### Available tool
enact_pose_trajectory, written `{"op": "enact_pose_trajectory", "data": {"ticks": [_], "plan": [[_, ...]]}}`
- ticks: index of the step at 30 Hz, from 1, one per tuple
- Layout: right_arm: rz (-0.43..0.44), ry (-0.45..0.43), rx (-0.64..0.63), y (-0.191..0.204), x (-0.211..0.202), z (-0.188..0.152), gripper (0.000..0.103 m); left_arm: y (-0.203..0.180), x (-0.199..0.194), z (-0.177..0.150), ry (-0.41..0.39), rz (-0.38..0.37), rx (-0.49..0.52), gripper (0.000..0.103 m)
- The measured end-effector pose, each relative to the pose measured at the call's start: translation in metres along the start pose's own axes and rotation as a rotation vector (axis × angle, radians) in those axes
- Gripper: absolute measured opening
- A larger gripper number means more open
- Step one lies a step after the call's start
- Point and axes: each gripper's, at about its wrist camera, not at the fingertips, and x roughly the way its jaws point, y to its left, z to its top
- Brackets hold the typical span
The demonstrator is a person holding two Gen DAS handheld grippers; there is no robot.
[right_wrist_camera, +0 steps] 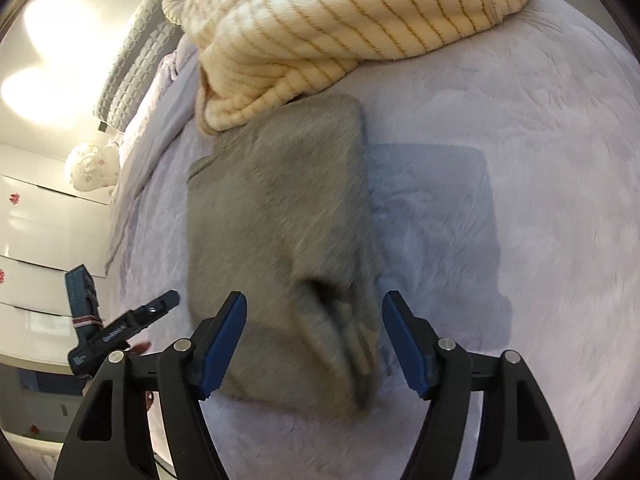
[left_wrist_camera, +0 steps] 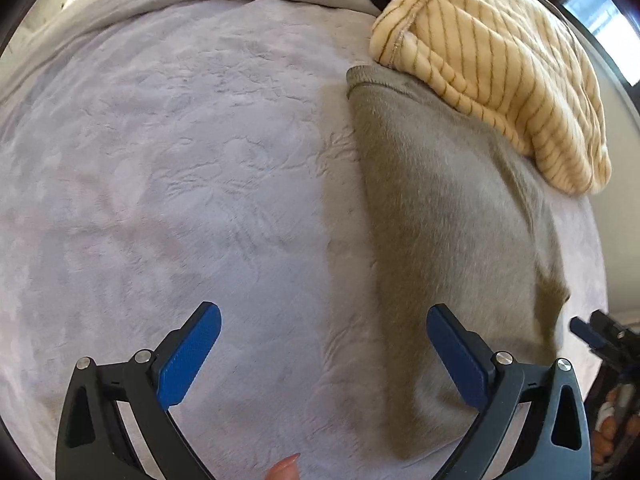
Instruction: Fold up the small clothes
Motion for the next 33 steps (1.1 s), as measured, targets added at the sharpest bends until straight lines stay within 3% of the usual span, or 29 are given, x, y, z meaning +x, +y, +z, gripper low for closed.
{"op": "enact_pose_trajectory", "data": {"ticks": [6,10,17,21,24,28,30,32,33], "plan": [[0.022,0.013,-0.014,-0.015,0.012,0.03,0.074,0.001,0.026,0.021,0.033,-0.034,-0.065,0.103],[0.1,0.079,0.001,-0.028,0.032,0.045,0.074,0.002,0.033,0.031,0.03,-0.064,-0.087,0.103],[0.239,0.219,0.032,-0.044,0.074,0.063,0.074,-0.012,0.056,0.044,0.044,-0.222,-0.095,0.103],[0.304,0.269,-0.017,-0.031,0.091,0.07,0.075,-0.023,0.067,0.045,0.041,-0.304,-0.119,0.103],[0.366,0.289,-0.057,-0.017,0.102,0.074,0.075,-0.046,0.078,0.046,0.064,-0.348,-0.073,0.103],[0.366,0.314,-0.051,-0.016,0.121,0.072,0.075,-0.068,0.09,0.048,0.056,-0.292,0.015,0.103],[0.362,0.308,-0.025,-0.017,0.124,0.071,0.07,-0.07,0.092,0.049,0.061,-0.293,0.005,0.103],[0.361,0.307,-0.011,-0.016,0.126,0.069,0.042,-0.072,0.09,0.049,0.062,-0.29,0.0,0.101],[0.375,0.309,0.009,-0.017,0.126,0.067,0.04,-0.071,0.087,0.048,0.053,-0.287,-0.004,0.095]]}}
